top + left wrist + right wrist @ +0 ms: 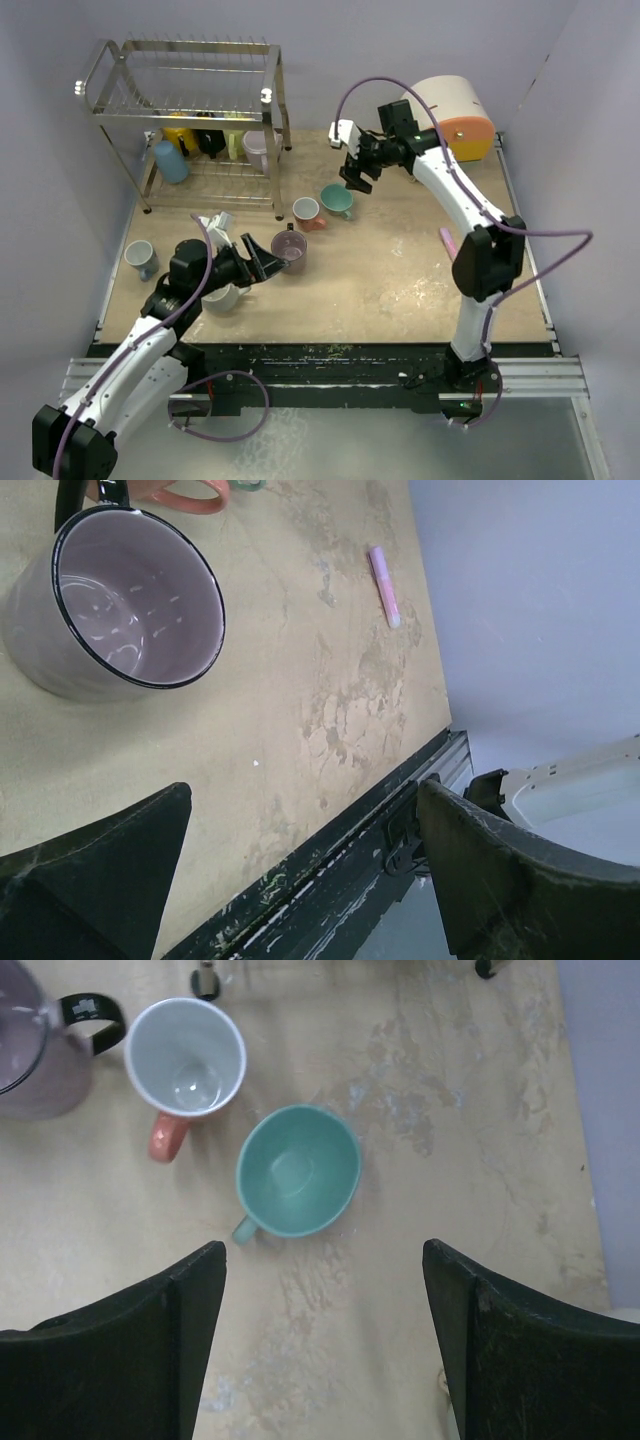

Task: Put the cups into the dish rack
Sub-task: Pick up the cup at the center of the board.

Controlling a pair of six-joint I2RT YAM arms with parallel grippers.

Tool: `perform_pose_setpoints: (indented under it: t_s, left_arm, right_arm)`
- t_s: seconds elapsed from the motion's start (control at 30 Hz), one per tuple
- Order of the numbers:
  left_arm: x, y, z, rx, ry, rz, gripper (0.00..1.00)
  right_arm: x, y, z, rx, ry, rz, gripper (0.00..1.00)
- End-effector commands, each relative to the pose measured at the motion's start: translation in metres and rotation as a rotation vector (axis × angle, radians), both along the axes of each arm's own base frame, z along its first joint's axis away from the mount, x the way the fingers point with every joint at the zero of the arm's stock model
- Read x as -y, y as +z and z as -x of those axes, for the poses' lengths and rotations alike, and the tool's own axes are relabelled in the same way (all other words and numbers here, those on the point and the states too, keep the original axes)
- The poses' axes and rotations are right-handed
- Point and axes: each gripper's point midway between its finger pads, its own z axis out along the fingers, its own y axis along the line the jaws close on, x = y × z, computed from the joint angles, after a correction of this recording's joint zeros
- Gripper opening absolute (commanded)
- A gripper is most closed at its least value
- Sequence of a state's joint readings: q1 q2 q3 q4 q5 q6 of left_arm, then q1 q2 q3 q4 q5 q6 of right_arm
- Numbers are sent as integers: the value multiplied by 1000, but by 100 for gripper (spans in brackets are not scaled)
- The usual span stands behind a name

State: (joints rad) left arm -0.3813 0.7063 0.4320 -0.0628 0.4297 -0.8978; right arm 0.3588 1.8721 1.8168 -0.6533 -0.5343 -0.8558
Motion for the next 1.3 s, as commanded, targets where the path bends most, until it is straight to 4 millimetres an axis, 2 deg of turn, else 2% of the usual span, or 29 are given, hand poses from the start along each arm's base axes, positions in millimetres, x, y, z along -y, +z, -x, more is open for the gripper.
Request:
perform_pose_setpoints:
  t_s: [0.0,0.27,0.53,0.9,1.17,1.27]
  left_arm:
    - [-4,32,-7,89,27,-9,97]
    - [-12,45,-5,114,58,-35,97]
    - [-19,48,2,115,78,-48,97]
    - [-21,51,6,117,85,-45,97]
    - [-22,60,12,129,86,-16,97]
    - [-21,64,14,135,79,0,97]
  right_arm:
    - [0,-12,-24,-105,-187,3,79]
    - [-16,-54,-54,-215,-327,12,69]
    - [-10,-89,-81,-238,-473,58,53]
    - [-24,-123,-82,-318,-486,44,51]
    - [-37,-134,-79,-380,-458,-1,49]
    - [-42,-138,-78,-399,-443,-11,42]
